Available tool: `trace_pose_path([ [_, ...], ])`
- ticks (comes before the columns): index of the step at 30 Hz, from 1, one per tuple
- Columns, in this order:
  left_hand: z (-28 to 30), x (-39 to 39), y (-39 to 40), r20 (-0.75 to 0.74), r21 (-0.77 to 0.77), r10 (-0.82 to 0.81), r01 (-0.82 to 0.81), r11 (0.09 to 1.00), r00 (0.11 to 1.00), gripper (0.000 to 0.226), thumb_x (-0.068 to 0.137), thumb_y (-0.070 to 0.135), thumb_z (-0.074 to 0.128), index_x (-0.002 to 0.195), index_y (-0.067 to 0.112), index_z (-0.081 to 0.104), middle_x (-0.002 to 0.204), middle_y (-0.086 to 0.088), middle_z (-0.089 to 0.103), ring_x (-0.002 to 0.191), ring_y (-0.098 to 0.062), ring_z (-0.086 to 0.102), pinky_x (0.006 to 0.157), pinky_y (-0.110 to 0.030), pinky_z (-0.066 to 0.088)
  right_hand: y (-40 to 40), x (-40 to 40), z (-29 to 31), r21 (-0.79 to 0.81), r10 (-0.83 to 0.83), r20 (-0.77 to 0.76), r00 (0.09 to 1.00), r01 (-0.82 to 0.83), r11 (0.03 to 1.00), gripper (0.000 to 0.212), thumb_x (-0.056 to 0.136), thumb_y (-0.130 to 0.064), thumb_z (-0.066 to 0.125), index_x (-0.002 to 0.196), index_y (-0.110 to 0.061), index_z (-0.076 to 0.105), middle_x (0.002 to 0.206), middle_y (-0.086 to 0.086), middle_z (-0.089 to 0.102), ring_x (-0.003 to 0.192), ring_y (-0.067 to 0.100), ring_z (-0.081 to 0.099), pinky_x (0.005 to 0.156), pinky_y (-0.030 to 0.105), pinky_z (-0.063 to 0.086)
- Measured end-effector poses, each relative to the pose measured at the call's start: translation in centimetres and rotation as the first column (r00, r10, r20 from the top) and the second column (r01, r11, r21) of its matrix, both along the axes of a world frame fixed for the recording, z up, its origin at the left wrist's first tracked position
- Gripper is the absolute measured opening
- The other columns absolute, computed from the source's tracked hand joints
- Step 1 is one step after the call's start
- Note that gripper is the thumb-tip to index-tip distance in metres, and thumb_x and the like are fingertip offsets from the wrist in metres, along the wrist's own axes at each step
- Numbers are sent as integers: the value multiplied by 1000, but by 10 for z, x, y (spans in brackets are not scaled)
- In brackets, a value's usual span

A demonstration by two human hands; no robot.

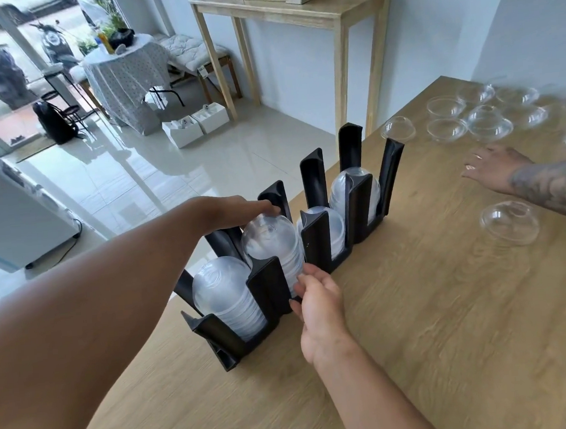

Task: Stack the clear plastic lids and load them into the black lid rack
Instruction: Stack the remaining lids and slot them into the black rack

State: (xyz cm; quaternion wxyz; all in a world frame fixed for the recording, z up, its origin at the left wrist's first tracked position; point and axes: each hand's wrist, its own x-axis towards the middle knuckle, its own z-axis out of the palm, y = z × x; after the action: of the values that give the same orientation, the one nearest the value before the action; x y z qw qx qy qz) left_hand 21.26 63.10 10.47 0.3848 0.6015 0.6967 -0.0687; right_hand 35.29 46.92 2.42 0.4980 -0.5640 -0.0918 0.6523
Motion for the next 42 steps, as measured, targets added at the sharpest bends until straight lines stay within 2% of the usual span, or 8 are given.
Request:
trace_pose_path([
  [4,-2,-2,2,15,1,-6,6,1000,1000,80,81,79,56,133,18,61,143,-4,55,130,-26,49,102,-38,34,-1,-2,4,-10,-14,-12,1000,14,1000,24,104,-13,52,117,-30,63,115,-1,68,99,8,64,83,26,50],
  [11,-2,-3,2,48,-2,15,-15,1000,999,85,71,82,58,127,19,64,130,-5,63,121,-26,57,113,-45,37,2,-7,12,12,-18,-53,998,18,1000,37,102,-12,50,135,-26,59,119,-1,69,108,10,65,102,33,47],
  [15,-4,-4,3,84,25,28,-30,999,996,74,77,79,57,119,20,67,121,-3,68,106,-19,62,96,-36,41,1,-7,14,34,-27,-54,998,28,999,43,101,-12,49,142,-25,56,126,-3,68,118,11,63,115,40,42],
  [25,-4,-5,2,12,95,-99,98,991,995,76,80,80,60,123,18,71,126,0,67,117,-21,61,104,-38,45,4,-5,6,51,-23,-40,999,25,998,48,100,-14,50,147,-20,54,124,-2,70,120,14,64,117,43,40],
  [29,-5,-4,1,-57,114,-170,176,978,984,84,77,88,52,111,15,74,112,-2,72,102,-19,66,91,-37,51,4,-3,2,61,-41,-45,998,44,997,42,104,-13,49,146,-17,53,116,-3,72,111,7,69,111,35,46],
  [35,-8,1,3,-176,158,-226,254,954,958,94,76,91,46,102,6,75,106,-11,74,101,-25,69,91,-38,52,-1,-3,-3,86,-29,92,995,21,996,45,102,-11,56,146,-18,55,137,-3,65,126,10,61,115,35,44],
  [38,-6,5,2,-192,174,-231,264,949,954,91,75,90,48,96,7,75,96,-9,76,96,-24,70,92,-40,54,-3,0,-4,117,-6,143,990,-10,993,43,101,-12,56,143,-21,59,133,-9,67,123,5,61,105,23,47],
  [42,-3,8,0,-231,180,-241,285,942,943,97,77,89,47,100,-1,74,96,-15,75,95,-29,71,94,-43,54,-13,6,-4,266,-24,521,853,-135,955,39,102,-22,55,140,-27,63,114,-28,68,112,-10,62,94,12,50],
])
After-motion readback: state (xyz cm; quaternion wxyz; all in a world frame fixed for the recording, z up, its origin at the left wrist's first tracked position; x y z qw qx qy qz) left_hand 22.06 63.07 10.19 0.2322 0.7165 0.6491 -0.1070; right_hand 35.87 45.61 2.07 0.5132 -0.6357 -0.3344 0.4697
